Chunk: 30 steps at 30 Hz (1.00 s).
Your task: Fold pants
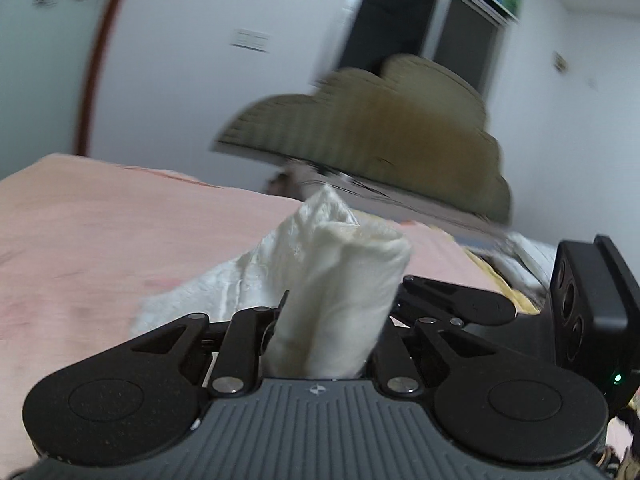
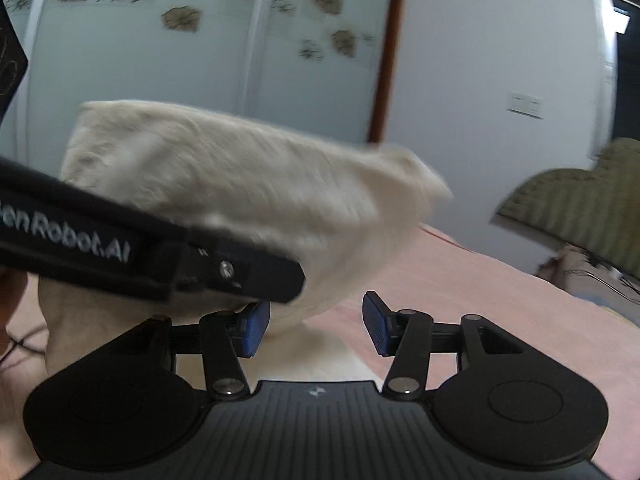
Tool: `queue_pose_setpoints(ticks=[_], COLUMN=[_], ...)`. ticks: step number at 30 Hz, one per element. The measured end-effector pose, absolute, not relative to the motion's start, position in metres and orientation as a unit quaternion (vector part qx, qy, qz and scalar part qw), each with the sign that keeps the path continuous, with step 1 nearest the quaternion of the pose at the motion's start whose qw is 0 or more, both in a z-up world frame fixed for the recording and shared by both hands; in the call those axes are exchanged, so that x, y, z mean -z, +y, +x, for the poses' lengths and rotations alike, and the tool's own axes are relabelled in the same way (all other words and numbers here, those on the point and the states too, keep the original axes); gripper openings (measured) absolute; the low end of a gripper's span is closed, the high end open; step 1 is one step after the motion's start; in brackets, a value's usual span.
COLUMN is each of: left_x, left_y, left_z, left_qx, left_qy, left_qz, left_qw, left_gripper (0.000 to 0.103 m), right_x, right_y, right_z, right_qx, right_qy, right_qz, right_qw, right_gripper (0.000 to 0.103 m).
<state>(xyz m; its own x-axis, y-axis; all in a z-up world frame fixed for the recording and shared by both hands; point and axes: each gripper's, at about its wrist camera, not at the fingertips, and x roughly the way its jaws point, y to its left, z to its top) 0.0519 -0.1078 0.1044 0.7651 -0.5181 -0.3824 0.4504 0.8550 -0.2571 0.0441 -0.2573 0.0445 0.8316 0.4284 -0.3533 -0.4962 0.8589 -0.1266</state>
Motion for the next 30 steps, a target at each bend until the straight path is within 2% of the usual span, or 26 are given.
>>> queue_pose_setpoints(ticks=[4, 9, 10, 12, 15, 17, 19, 23, 27, 30], left_x=[-0.08, -0.046, -0.038, -0.021, -0.003, 0.0, -0.003, -0.021, -0.033, -0.023], left_y=[-0.16, -0.216, -0.224, -0.233, -0.224, -0.215, -0.209, -0.182, -0.141, -0.12], left_z=[0.05, 0.057, 0.059, 0.069, 0.07, 0.069, 0.072, 0.065, 0.08, 0.1], left_qx=[0.291, 0.297, 0.296, 0.3, 0.304, 0.337, 0.371, 0.405, 0.281, 0.213], left_qy=[0.227, 0.272, 0.283, 0.312, 0.348, 0.35, 0.353, 0.303, 0.262, 0.293], left_qz=[-0.047, -0.018, -0.011, -0.008, -0.016, -0.034, -0.061, -0.093, -0.052, 0.014], left_qw=[0.928, 0.915, 0.912, 0.901, 0.887, 0.874, 0.857, 0.858, 0.922, 0.932], left_gripper=[0.019, 0.022, 0.028, 0.032, 0.04, 0.058, 0.062, 0.078, 0.081, 0.08], right_x=[-0.034, -0.006, 0.0, 0.014, 0.026, 0.028, 0.027, 0.021, -0.006, -0.01], right_y=[-0.31, -0.341, -0.346, -0.354, -0.367, -0.38, -0.394, -0.41, -0.392, -0.358], right_z=[0.028, 0.013, 0.016, 0.02, 0.018, 0.009, -0.001, -0.026, -0.029, -0.009], right_qx=[-0.204, -0.167, -0.162, -0.148, -0.116, -0.098, -0.073, 0.029, 0.012, -0.07], right_qy=[0.171, 0.216, 0.23, 0.262, 0.306, 0.319, 0.322, 0.286, 0.223, 0.228], right_qz=[-0.085, -0.06, -0.055, -0.046, -0.042, -0.035, -0.024, 0.003, 0.021, 0.01], right_qw=[0.96, 0.96, 0.958, 0.953, 0.944, 0.942, 0.944, 0.958, 0.975, 0.971], right_gripper=[0.051, 0.051, 0.051, 0.059, 0.061, 0.061, 0.061, 0.061, 0.061, 0.061])
